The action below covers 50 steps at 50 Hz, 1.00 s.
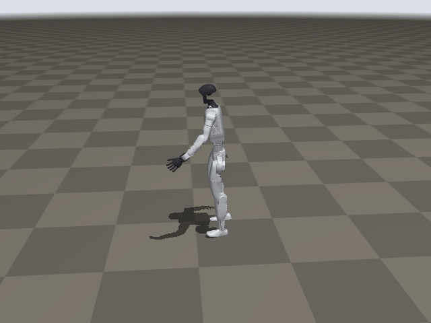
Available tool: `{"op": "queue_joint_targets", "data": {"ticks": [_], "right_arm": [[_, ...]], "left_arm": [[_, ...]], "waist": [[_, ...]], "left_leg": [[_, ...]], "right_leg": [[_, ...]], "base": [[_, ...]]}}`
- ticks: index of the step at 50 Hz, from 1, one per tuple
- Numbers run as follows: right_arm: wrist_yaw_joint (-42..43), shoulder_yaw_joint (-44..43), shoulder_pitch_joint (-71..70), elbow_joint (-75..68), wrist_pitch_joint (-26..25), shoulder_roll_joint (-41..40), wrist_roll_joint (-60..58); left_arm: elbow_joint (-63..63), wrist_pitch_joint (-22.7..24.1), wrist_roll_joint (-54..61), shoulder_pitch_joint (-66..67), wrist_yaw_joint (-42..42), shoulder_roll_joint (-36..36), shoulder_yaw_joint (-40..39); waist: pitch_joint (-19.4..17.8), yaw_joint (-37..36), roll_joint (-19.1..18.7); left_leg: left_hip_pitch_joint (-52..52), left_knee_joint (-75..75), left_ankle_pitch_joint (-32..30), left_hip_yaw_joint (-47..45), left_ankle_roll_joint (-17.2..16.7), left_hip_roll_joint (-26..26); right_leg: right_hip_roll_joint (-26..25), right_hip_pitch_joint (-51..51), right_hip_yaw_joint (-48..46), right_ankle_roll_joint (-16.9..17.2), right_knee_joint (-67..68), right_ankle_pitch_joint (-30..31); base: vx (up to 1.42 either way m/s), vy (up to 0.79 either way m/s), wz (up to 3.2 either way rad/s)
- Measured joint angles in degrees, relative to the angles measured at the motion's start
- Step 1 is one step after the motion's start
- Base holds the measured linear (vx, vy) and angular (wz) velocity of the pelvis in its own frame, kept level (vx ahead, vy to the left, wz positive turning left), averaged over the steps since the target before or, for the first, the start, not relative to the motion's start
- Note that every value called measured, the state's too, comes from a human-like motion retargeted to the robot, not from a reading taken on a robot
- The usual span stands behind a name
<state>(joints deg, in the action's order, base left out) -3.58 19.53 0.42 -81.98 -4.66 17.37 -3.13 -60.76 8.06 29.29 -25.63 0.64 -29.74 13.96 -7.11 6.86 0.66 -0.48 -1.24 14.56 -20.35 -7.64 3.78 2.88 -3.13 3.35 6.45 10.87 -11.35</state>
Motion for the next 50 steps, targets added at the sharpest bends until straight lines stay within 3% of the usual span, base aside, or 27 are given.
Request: {"op": "queue_joint_targets", "data": {"ticks": [5,9,13,21,31,38,41,47,50], "right_arm": [[1.5,-0.8,-5.1,0.2,-0.5,-0.6,-2.4],[3.1,0.1,-10.7,-0.6,-0.3,-1.1,-4.6],[4.1,1.4,-16.8,-2.0,0.4,-0.9,-8.6],[3.2,5.5,-27.8,-3.7,0.1,0.3,-16.7],[3.4,7.1,-36.2,-0.6,0.4,-0.6,-13.5],[1.8,4.6,-35.2,3.9,2.1,0.8,-8.3],[0.2,3.9,-33.1,5.0,2.8,1.9,-8.4],[-2.1,4.4,-28.7,4.3,3.3,2.1,-14.6],[-2.2,4.9,-27.1,3.6,2.8,1.4,-17.0]], "left_arm": [[-2.5,-0.7,-1.8,12.2,-1.0,5.2,-1.4],[-7.0,-0.2,-0.9,19.9,0.4,9.3,-3.9],[-12.7,0.6,-1.3,25.6,1.8,12.9,-7.9],[-19.5,0.0,-0.7,29.8,1.8,13.9,-13.9],[-15.1,-0.1,7.9,28.5,4.1,12.0,-15.5],[-14.2,-0.6,9.9,25.7,4.2,14.7,-16.8],[-14.4,-0.6,8.5,25.7,3.2,16.2,-17.2],[-15.8,0.2,5.9,28.9,2.4,17.9,-17.3],[-18.9,-0.6,4.7,29.6,3.3,17.6,-18.3]], "waist": [[0.3,-4.5,0.8],[-0.6,-10.1,1.3],[-2.4,-15.3,0.7],[-4.5,-19.8,-0.3],[-3.2,-22.6,3.4],[-0.2,-21.1,4.6],[1.2,-21.2,4.0],[3.3,-24.4,2.3],[3.6,-25.0,2.0]], "left_leg": [[-2.6,-1.2,-2.7,0.5,-0.2,-1.4],[-5.7,-2.3,-5.1,1.3,-0.9,-2.6],[-9.0,-3.2,-5.6,3.4,-0.9,-3.7],[-11.8,-3.5,-5.1,-6.0,-0.1,-6.0],[-6.3,-0.2,-2.4,-11.0,2.1,-4.7],[-4.5,-0.4,0.8,-28.6,1.0,-1.6],[-4.5,-1.2,0.9,-34.5,-0.4,-1.0],[-5.1,-3.8,-3.6,-28.9,-3.5,0.1],[-5.2,-3.8,-4.4,-21.7,-2.8,0.0]], "right_leg": [[-0.7,6.8,14.6,3.8,-3.1,0.8],[1.1,7.4,14.2,5.7,-9.2,-1.7],[2.3,6.4,10.0,7.3,-13.2,0.3],[3.9,2.9,-5.8,8.6,-15.8,3.7],[7.7,0.0,-31.4,8.6,-15.8,4.7],[10.7,0.6,-54.3,8.4,-13.7,4.0],[10.6,1.8,-62.8,6.6,-12.7,3.5],[8.5,5.2,-72.1,2.2,-10.1,0.3],[8.5,4.9,-63.4,0.4,-7.6,-1.7]], "base": [[-0.3,-0.17,0.15],[-0.38,-0.19,0.14],[-0.41,-0.18,0.59],[-0.38,-0.14,1.78],[-0.22,-0.04,2.41],[-0.06,0.12,2.97],[0.04,0.17,2.73],[0.13,0.17,1.81],[0.19,0.13,1.66]]}}
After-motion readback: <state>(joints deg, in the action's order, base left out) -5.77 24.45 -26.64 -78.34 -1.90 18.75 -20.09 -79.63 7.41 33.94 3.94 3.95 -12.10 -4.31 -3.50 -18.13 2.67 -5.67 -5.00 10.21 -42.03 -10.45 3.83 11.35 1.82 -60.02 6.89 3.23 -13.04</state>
